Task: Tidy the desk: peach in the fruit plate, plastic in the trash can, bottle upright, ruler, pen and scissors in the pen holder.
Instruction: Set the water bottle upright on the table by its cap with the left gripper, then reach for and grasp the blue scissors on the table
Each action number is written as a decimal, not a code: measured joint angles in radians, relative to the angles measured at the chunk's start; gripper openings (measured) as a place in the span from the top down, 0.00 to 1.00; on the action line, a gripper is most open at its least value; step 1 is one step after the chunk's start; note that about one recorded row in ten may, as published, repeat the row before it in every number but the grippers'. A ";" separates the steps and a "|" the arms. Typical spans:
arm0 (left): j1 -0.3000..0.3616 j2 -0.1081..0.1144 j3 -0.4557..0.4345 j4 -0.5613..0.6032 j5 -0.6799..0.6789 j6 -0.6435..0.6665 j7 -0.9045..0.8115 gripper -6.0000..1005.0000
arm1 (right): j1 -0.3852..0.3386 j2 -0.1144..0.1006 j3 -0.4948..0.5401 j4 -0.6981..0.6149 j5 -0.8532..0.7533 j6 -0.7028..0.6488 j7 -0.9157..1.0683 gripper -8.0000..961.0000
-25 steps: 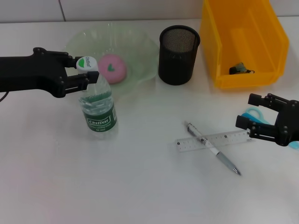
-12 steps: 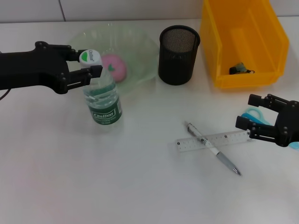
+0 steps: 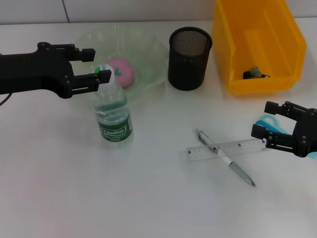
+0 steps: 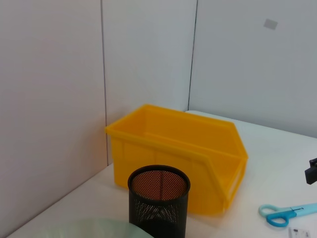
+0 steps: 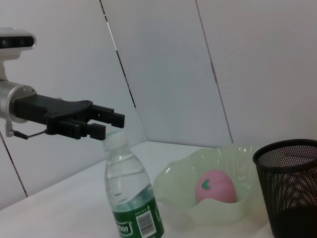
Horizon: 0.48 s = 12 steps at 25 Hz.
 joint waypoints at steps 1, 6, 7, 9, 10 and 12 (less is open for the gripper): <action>0.000 0.000 0.000 0.000 0.000 0.002 0.001 0.47 | 0.000 0.000 0.000 0.000 0.000 0.000 0.000 0.12; 0.020 0.000 -0.005 0.037 -0.061 0.008 0.030 0.40 | 0.000 0.000 0.000 0.000 0.000 -0.003 0.000 0.12; 0.028 0.000 -0.006 0.047 -0.089 0.010 0.040 0.40 | 0.000 0.000 0.000 0.000 0.000 -0.004 0.000 0.12; 0.054 0.003 -0.008 0.073 -0.185 0.026 0.084 0.40 | 0.000 0.000 0.005 0.000 0.000 -0.005 0.000 0.12; 0.061 0.003 -0.009 0.080 -0.228 0.042 0.109 0.38 | 0.000 0.000 0.009 0.000 0.000 -0.006 0.000 0.12; 0.071 0.003 -0.009 0.083 -0.312 0.101 0.168 0.33 | -0.001 0.000 0.021 -0.008 0.000 -0.008 0.004 0.12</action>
